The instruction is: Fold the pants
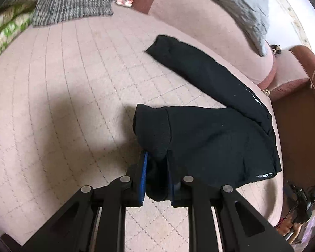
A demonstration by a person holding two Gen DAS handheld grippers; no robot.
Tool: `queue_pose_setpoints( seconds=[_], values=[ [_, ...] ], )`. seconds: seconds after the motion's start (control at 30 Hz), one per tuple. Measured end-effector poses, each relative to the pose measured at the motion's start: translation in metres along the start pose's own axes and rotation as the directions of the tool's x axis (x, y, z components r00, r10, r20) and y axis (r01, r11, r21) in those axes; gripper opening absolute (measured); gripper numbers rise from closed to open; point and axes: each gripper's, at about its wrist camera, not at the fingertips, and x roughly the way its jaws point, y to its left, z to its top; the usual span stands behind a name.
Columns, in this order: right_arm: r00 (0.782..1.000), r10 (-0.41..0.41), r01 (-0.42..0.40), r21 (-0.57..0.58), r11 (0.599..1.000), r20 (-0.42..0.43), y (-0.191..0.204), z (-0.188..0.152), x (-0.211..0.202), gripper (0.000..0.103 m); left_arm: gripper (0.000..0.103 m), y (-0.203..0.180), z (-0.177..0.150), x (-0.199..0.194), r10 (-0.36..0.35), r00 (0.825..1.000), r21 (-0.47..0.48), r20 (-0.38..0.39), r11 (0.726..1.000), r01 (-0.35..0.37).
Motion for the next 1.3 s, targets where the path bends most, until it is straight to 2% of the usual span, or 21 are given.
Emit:
queue_pose_setpoints(
  seconds=[0.2, 0.27, 0.33, 0.37, 0.43, 0.57, 0.77, 0.93, 1.07, 1.13, 1.23, 1.3],
  values=[
    [0.996, 0.022, -0.017, 0.057, 0.998, -0.092, 0.010, 0.004, 0.067, 0.070, 0.016, 0.006, 0.003, 0.013, 0.028, 0.999, 0.003, -0.017, 1.000, -0.028],
    [0.998, -0.007, 0.011, 0.059, 0.998, -0.066, 0.014, 0.006, 0.083, 0.068, 0.016, 0.009, 0.006, 0.017, 0.030, 0.999, -0.011, -0.024, 0.999, -0.030],
    [0.996, -0.057, 0.060, 0.049, 0.997, -0.061, 0.019, 0.009, 0.088, 0.018, 0.016, 0.010, 0.008, 0.019, 0.030, 0.999, -0.026, -0.029, 0.999, -0.030],
    [0.996, -0.040, 0.046, 0.070, 0.996, -0.084, 0.018, 0.010, 0.089, 0.013, 0.016, 0.010, 0.008, 0.018, 0.028, 0.999, -0.028, -0.028, 0.999, -0.028],
    [0.996, 0.033, -0.021, 0.144, 0.989, -0.087, 0.010, 0.012, 0.080, 0.012, 0.016, 0.007, 0.009, 0.012, 0.029, 0.999, -0.013, -0.026, 0.999, -0.030],
    [0.996, 0.074, -0.066, 0.137, 0.988, -0.053, 0.007, 0.009, 0.046, 0.005, 0.016, 0.002, 0.005, -0.001, 0.043, 0.999, 0.010, -0.026, 0.999, -0.043],
    [0.995, 0.082, -0.076, 0.107, 0.991, -0.055, 0.002, -0.001, 0.015, 0.005, 0.016, 0.009, -0.009, -0.017, 0.036, 0.999, 0.001, -0.037, 0.999, -0.036],
    [0.994, 0.080, -0.070, 0.126, 0.990, -0.079, -0.024, -0.022, 0.000, 0.004, 0.016, 0.021, -0.033, -0.023, 0.047, 0.998, 0.001, -0.044, 0.999, -0.047],
    [0.992, 0.050, -0.036, 0.115, 0.993, -0.119, -0.045, -0.041, 0.001, 0.005, 0.021, 0.029, -0.051, -0.011, 0.079, 0.993, 0.013, -0.085, 0.997, -0.078],
    [0.991, 0.005, 0.013, 0.132, 0.991, -0.132, -0.059, -0.045, 0.001, 0.009, 0.027, 0.039, -0.055, -0.012, 0.044, 0.996, -0.004, -0.076, 0.999, -0.044],
    [0.994, -0.092, 0.099, 0.132, 0.986, -0.058, -0.070, -0.045, -0.020, 0.012, 0.037, 0.049, -0.056, -0.031, 0.039, 0.999, -0.015, -0.024, 0.999, -0.039],
    [0.993, -0.121, 0.120, 0.106, 0.987, 0.005, -0.069, -0.041, -0.039, 0.017, 0.037, 0.054, -0.054, -0.046, 0.106, 0.994, -0.006, 0.039, 0.994, -0.106]
  ],
)
